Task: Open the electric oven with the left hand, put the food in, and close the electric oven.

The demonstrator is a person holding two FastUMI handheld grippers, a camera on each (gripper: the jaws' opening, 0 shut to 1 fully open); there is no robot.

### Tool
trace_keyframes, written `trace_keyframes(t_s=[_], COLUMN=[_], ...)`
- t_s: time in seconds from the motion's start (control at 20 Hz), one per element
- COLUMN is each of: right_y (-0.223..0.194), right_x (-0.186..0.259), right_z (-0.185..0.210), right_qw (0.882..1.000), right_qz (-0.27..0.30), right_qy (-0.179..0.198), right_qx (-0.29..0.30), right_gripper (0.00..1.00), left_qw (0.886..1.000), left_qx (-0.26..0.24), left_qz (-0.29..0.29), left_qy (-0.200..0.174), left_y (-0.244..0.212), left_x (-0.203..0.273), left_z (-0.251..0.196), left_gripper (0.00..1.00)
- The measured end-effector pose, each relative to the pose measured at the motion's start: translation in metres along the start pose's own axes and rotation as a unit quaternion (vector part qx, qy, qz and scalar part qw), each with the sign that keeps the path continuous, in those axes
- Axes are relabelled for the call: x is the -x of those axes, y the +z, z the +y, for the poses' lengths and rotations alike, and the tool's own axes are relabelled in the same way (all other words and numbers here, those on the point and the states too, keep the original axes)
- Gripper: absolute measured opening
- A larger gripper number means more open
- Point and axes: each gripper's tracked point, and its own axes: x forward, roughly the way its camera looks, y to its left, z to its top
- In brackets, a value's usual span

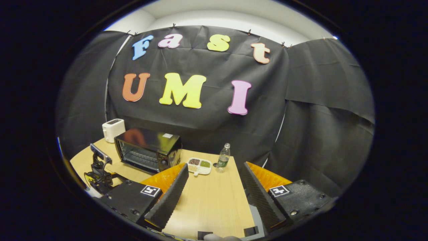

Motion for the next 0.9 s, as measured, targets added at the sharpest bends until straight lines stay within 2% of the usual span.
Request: trace_keyframes(t_s=[0.05,0.1,0.2,0.25,0.3,0.55,0.75,0.9], right_y=[-0.003,-0.007,-0.014,-0.016,-0.017,-0.021,-0.033,-0.058], right_x=[-0.001,-0.004,-0.007,-0.007,-0.008,-0.017,-0.032,-0.047], right_z=[0.000,0.001,0.002,0.003,0.004,0.005,0.019,0.035], right_qw=[1.000,1.000,1.000,1.000,1.000,1.000,0.999,0.996], right_qz=[0.004,0.007,0.016,0.018,0.020,0.028,0.042,0.068], right_qy=[0.000,0.000,0.001,0.004,0.004,0.009,0.032,0.063], right_qx=[0.001,0.003,0.004,0.001,0.001,-0.004,-0.003,-0.019], right_gripper=[1.00,1.00,1.00,1.00,1.00,1.00,1.00,1.00], left_qw=[1.000,1.000,0.999,1.000,1.000,1.000,0.999,0.999], left_qx=[-0.002,-0.005,0.004,0.011,0.006,-0.005,-0.011,-0.019], left_qz=[0.008,0.018,0.032,0.026,0.028,0.028,0.016,-0.019], left_qy=[-0.001,0.001,0.002,-0.002,-0.001,0.014,0.027,0.038], left_y=[-0.007,-0.015,-0.029,-0.029,-0.030,-0.028,-0.011,0.024], left_x=[-0.001,-0.003,-0.007,-0.004,-0.004,0.002,0.028,0.063], left_z=[0.000,0.000,0.001,-0.001,-0.001,0.013,0.032,0.045], left_gripper=[0.89,0.96,0.96,0.89,0.96,0.96,0.96,0.96])
